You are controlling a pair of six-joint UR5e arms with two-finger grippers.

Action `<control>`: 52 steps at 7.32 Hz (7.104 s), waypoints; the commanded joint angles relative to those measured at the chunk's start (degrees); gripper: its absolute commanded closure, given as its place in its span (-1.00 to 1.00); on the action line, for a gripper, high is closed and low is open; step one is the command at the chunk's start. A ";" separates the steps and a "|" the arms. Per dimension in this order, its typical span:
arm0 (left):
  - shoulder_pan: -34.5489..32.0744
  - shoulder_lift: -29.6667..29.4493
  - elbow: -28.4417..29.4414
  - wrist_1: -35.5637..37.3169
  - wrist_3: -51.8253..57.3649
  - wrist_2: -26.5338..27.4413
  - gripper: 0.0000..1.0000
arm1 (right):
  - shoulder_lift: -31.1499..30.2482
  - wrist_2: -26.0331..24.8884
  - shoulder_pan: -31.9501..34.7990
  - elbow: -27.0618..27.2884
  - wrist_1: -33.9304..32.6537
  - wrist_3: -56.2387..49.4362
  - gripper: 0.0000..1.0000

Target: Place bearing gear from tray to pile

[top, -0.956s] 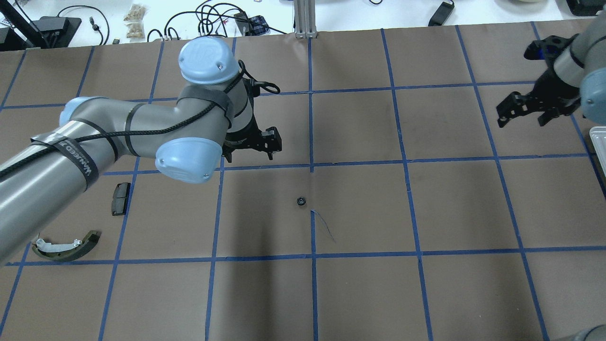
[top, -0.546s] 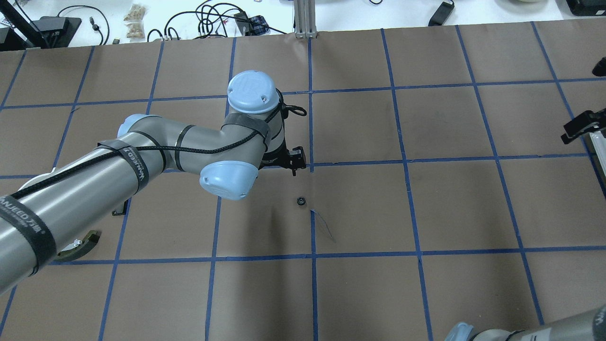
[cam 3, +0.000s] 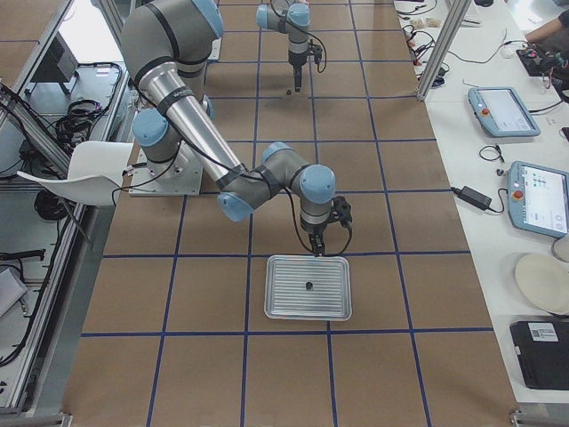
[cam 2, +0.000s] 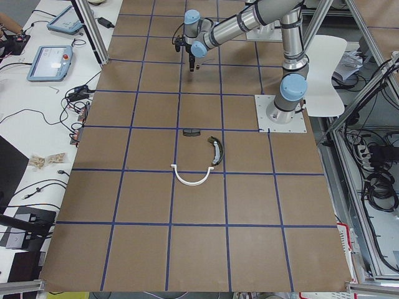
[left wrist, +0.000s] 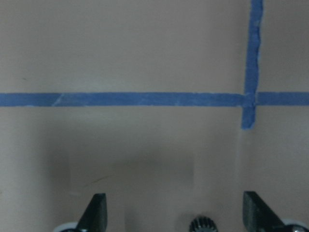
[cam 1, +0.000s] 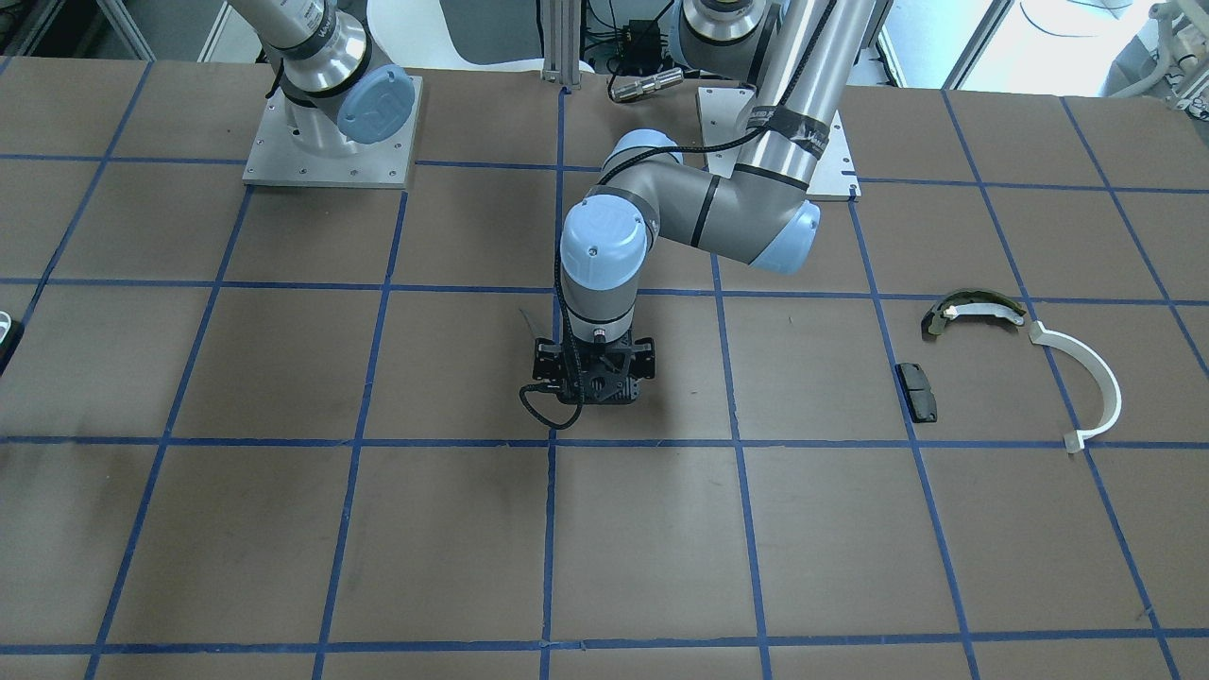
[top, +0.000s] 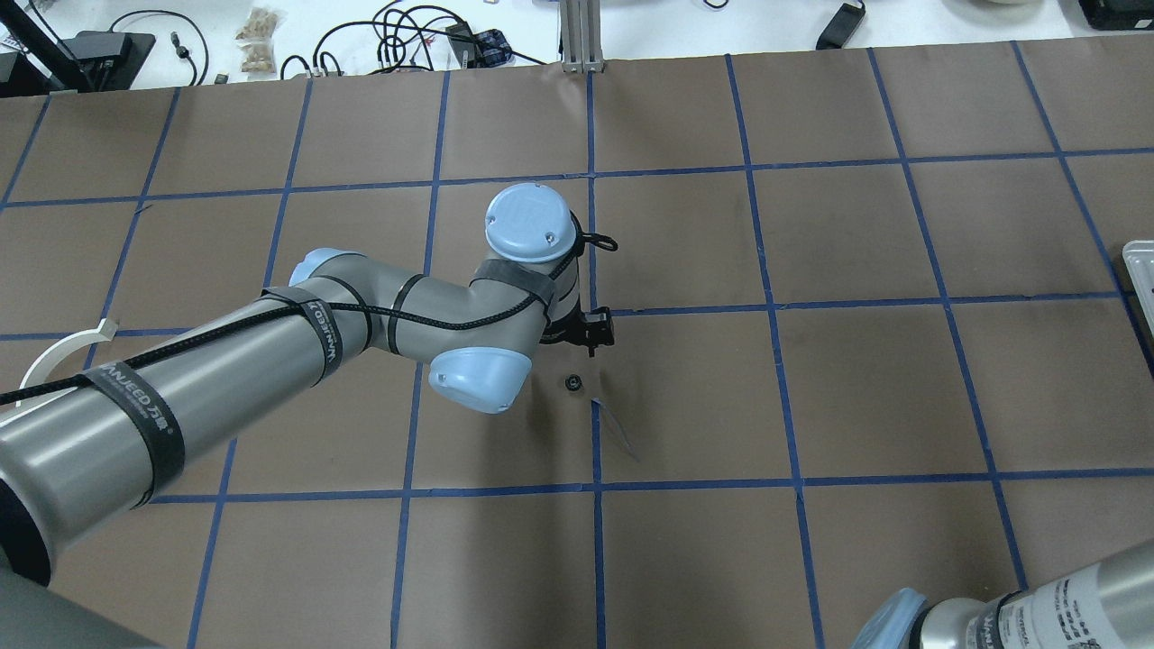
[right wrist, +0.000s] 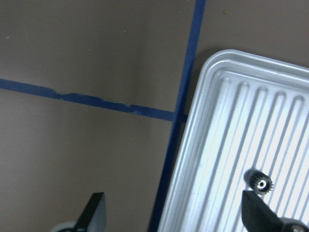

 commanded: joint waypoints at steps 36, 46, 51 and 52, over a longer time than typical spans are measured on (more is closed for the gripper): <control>51.27 13.67 5.25 -21.62 55.81 4.65 -0.82 | 4.72 4.85 72.48 4.84 -6.74 95.07 0.67; 24.29 12.21 3.76 -19.22 13.53 0.87 -0.82 | -14.59 -1.90 48.85 2.57 12.81 61.84 -1.00; 4.88 0.45 4.38 -4.37 -7.23 -0.89 -0.81 | -21.75 -1.84 48.05 -2.09 27.62 60.35 -1.00; 1.53 -1.67 4.47 -1.20 -10.48 -0.97 -0.80 | -21.13 -2.18 47.96 -2.17 27.80 60.36 -1.00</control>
